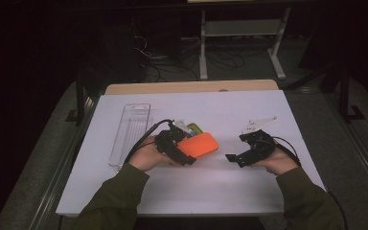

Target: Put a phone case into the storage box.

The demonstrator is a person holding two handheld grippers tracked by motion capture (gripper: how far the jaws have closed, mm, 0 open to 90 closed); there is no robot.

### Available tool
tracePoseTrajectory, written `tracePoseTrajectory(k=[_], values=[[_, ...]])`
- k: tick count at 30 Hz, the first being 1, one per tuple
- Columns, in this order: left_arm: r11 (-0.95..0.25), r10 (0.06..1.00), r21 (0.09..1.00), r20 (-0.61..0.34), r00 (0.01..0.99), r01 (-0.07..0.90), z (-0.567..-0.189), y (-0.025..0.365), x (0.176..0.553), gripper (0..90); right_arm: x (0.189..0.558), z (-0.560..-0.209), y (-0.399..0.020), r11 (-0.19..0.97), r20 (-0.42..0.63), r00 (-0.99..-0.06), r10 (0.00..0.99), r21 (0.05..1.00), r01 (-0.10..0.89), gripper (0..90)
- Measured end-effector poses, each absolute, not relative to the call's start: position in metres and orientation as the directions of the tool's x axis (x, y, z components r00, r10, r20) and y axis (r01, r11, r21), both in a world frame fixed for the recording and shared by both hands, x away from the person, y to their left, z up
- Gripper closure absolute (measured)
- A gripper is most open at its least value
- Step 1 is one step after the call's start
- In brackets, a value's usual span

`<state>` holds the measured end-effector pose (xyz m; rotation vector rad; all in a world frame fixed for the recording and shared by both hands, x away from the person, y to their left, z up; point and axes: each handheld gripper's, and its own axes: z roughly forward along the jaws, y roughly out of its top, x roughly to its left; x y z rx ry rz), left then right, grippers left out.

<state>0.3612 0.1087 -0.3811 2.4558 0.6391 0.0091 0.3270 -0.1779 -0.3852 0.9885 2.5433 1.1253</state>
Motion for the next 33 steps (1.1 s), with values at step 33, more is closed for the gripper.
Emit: tracePoseTrajectory(k=[33], values=[[-0.703, 0.48, 0.533, -0.133, 0.867, 0.471, -0.383, 0.116, 0.365, 15.7, 0.309, -0.417, -0.161, 0.406, -0.03, -0.651, 0.758, 0.804, 0.435, 2.8]])
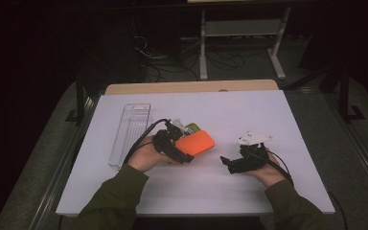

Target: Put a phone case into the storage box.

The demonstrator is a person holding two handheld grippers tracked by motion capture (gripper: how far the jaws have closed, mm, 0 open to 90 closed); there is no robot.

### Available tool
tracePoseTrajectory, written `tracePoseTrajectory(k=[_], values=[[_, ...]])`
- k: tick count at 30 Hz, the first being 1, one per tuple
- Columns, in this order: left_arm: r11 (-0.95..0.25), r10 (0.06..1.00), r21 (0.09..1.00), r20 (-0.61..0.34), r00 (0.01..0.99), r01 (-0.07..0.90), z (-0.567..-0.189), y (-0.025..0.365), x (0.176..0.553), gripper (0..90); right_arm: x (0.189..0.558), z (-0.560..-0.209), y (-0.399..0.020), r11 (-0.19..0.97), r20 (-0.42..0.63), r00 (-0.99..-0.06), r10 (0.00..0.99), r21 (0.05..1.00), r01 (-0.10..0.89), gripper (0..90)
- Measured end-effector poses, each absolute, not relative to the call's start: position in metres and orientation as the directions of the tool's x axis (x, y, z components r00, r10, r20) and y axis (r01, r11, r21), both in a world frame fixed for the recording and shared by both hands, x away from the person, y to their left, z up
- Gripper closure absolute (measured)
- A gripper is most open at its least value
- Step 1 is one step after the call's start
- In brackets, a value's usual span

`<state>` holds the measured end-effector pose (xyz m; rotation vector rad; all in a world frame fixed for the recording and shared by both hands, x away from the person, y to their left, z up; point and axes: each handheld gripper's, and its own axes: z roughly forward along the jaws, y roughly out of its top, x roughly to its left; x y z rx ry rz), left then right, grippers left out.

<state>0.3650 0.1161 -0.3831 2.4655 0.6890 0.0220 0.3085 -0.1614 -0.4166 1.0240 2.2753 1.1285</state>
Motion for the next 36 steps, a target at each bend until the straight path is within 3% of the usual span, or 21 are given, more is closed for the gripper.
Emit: tracePoseTrajectory(k=[17, 36], values=[[-0.704, 0.473, 0.54, -0.128, 0.872, 0.461, -0.382, 0.116, 0.365, 15.7, 0.301, -0.417, -0.153, 0.51, -0.206, -0.663, 0.72, 0.805, 0.304, 2.8], [-0.683, 0.48, 0.562, -0.135, 0.867, 0.466, -0.383, 0.115, 0.364, 15.7, 0.29, -0.42, -0.137, 0.68, -0.468, -0.643, 0.606, 0.724, 0.114, 2.8]])
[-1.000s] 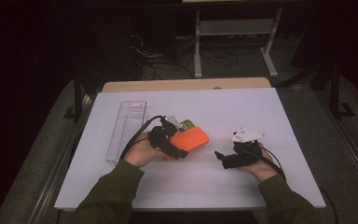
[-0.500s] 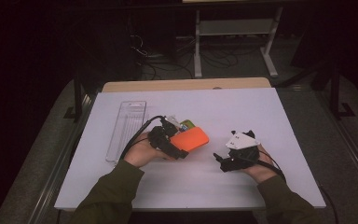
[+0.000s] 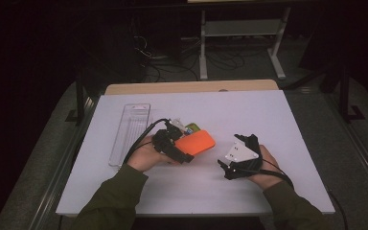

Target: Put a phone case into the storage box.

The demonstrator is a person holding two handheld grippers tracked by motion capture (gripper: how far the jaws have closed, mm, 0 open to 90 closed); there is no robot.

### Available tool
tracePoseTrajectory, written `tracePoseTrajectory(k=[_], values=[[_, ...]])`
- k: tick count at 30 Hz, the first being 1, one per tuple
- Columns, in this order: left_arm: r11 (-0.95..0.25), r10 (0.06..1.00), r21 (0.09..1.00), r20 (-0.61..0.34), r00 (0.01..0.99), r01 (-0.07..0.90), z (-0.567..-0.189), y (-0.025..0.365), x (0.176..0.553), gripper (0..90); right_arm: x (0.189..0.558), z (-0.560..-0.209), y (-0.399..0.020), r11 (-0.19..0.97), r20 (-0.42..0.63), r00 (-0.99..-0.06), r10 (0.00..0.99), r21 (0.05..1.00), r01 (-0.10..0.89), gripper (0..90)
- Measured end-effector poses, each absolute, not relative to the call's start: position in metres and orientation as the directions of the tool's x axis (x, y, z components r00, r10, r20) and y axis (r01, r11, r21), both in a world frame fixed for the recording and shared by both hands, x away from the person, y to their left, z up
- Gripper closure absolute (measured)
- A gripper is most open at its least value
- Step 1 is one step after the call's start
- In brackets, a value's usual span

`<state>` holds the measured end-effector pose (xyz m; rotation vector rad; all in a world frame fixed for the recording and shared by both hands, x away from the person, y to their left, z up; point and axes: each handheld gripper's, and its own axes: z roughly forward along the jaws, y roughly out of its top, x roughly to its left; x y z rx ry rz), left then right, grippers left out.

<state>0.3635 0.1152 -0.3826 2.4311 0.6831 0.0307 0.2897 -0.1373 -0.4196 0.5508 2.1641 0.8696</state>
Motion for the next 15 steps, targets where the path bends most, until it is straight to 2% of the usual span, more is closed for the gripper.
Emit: tracePoseTrajectory(k=[15], values=[[-0.682, 0.483, 0.561, -0.137, 0.865, 0.469, -0.3827, 0.1141, 0.3624, 15.7, 0.2839, -0.4232, -0.1294, 0.773, -0.61, -0.605, 0.511, 0.634, 0.014, 2.9]])
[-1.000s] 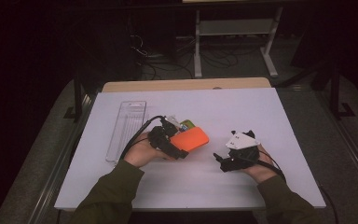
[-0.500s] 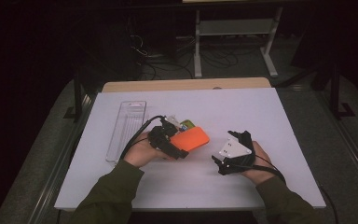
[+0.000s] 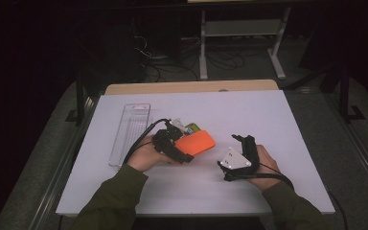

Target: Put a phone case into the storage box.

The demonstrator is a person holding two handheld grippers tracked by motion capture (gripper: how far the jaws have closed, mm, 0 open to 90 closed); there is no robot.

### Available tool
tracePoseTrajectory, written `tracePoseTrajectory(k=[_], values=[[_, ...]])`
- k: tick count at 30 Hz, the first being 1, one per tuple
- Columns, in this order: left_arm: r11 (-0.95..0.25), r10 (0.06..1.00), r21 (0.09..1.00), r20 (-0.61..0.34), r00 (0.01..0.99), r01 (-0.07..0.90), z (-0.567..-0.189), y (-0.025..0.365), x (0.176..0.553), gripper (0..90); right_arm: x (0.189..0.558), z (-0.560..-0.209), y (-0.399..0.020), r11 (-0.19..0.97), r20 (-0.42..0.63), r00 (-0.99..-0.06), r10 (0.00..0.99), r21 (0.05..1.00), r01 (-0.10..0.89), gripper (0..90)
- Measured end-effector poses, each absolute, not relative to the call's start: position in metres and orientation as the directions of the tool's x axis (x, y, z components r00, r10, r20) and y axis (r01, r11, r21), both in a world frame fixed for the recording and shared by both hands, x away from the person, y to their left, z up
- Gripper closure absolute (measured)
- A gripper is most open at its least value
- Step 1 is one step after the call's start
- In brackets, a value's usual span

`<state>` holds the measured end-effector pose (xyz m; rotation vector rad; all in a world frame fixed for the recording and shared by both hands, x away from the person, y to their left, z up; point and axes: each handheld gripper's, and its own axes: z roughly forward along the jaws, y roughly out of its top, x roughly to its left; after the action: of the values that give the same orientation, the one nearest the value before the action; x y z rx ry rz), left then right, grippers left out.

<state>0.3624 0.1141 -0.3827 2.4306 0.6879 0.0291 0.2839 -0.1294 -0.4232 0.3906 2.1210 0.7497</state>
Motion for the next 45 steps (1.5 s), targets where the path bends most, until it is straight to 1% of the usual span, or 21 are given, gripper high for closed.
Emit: tracePoseTrajectory(k=[10, 12, 19, 24, 26, 29, 30, 33, 34, 44, 45], values=[[-0.68, 0.486, 0.559, -0.14, 0.862, 0.474, -0.384, 0.113, 0.362, 15.7, 0.279, -0.426, -0.123, 0.824, -0.696, -0.563, 0.446, 0.564, -0.045, 2.9], [-0.692, 0.477, 0.553, -0.133, 0.869, 0.464, -0.383, 0.114, 0.362, 15.7, 0.279, -0.426, -0.122, 0.842, -0.723, -0.549, 0.419, 0.536, -0.063, 2.9], [-0.712, 0.461, 0.542, -0.119, 0.879, 0.447, -0.383, 0.115, 0.363, 15.7, 0.278, -0.427, -0.12, 0.869, -0.777, -0.518, 0.358, 0.48, -0.119, 2.9], [-0.695, 0.475, 0.549, -0.132, 0.87, 0.463, -0.383, 0.114, 0.362, 15.8, 0.276, -0.426, -0.117, 0.882, -0.806, -0.494, 0.325, 0.447, -0.148, 2.9], [-0.688, 0.48, 0.554, -0.137, 0.866, 0.469, -0.383, 0.113, 0.361, 15.7, 0.275, -0.427, -0.115, 0.881, -0.81, -0.486, 0.328, 0.448, -0.153, 2.9], [-0.698, 0.472, 0.548, -0.131, 0.872, 0.46, -0.383, 0.114, 0.362, 15.7, 0.274, -0.428, -0.114, 0.889, -0.825, -0.471, 0.311, 0.428, -0.163, 2.9], [-0.699, 0.472, 0.548, -0.131, 0.872, 0.46, -0.383, 0.114, 0.362, 15.8, 0.273, -0.428, -0.113, 0.898, -0.835, -0.467, 0.291, 0.407, -0.169, 2.9], [-0.707, 0.465, 0.542, -0.127, 0.876, 0.454, -0.382, 0.114, 0.362, 15.7, 0.272, -0.428, -0.112, 0.902, -0.846, -0.452, 0.283, 0.395, -0.174, 2.9], [-0.721, 0.453, 0.536, -0.116, 0.884, 0.44, -0.382, 0.115, 0.363, 15.7, 0.271, -0.429, -0.111, 0.904, -0.853, -0.444, 0.274, 0.386, -0.185, 2.9], [-0.713, 0.46, 0.542, -0.117, 0.88, 0.445, -0.382, 0.115, 0.363, 15.7, 0.27, -0.434, -0.106, 0.926, -0.906, -0.372, 0.201, 0.3, -0.229, 2.9], [-0.714, 0.457, 0.544, -0.114, 0.882, 0.441, -0.382, 0.115, 0.363, 15.7, 0.27, -0.435, -0.105, 0.929, -0.903, -0.384, 0.194, 0.295, -0.225, 2.9]])
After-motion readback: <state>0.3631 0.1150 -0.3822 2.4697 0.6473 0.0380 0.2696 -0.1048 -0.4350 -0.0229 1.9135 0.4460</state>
